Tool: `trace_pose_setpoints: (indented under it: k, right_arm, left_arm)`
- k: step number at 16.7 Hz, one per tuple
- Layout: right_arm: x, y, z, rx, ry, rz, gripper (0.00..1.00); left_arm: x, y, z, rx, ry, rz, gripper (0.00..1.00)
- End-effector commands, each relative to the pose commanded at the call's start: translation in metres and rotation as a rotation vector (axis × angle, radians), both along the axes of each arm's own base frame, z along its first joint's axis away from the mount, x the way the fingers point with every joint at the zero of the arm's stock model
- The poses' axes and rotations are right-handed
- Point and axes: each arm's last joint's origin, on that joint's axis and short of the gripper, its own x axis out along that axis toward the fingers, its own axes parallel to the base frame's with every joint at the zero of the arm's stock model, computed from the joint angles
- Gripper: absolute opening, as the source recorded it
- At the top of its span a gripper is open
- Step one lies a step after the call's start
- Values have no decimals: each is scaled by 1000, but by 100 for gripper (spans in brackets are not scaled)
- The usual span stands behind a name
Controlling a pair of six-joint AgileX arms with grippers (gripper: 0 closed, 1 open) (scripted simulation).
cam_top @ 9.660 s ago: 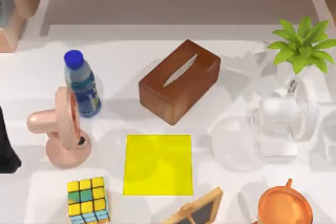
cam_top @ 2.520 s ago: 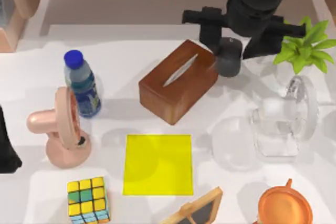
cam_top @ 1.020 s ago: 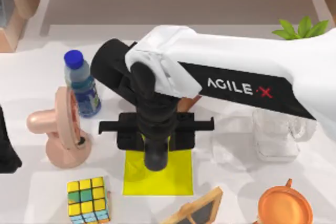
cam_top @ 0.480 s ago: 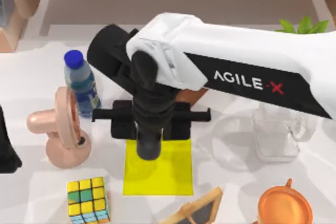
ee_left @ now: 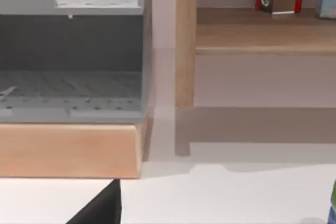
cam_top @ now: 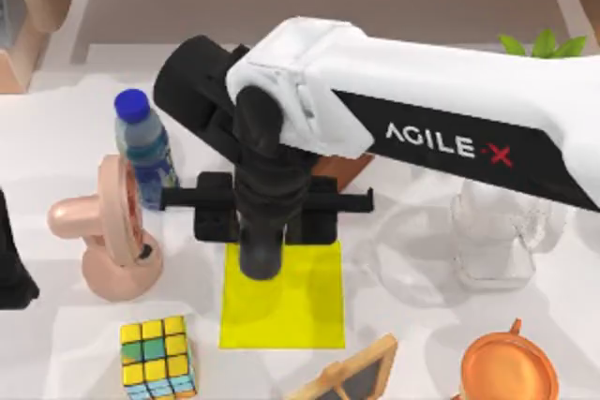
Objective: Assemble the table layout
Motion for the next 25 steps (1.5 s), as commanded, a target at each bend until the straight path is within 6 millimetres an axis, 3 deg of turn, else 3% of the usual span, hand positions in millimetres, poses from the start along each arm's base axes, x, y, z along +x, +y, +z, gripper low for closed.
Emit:
trace_pose_setpoints:
  k: [4,9,14,25]
  right_arm:
    - [-1,0,-13,-26,21,2,0]
    - [-3,-4,-45,-100,81,3,0]
    - [-3,-4,-45,-100,81,3,0]
    - [-3,-4,-45,-100,81,3,83]
  left_arm:
    - [0,0,0,0,0,0,100]
    - [0,0,0,0,0,0,100]
    - [0,0,0,0,0,0,100]
    - [0,0,0,0,0,0,100]
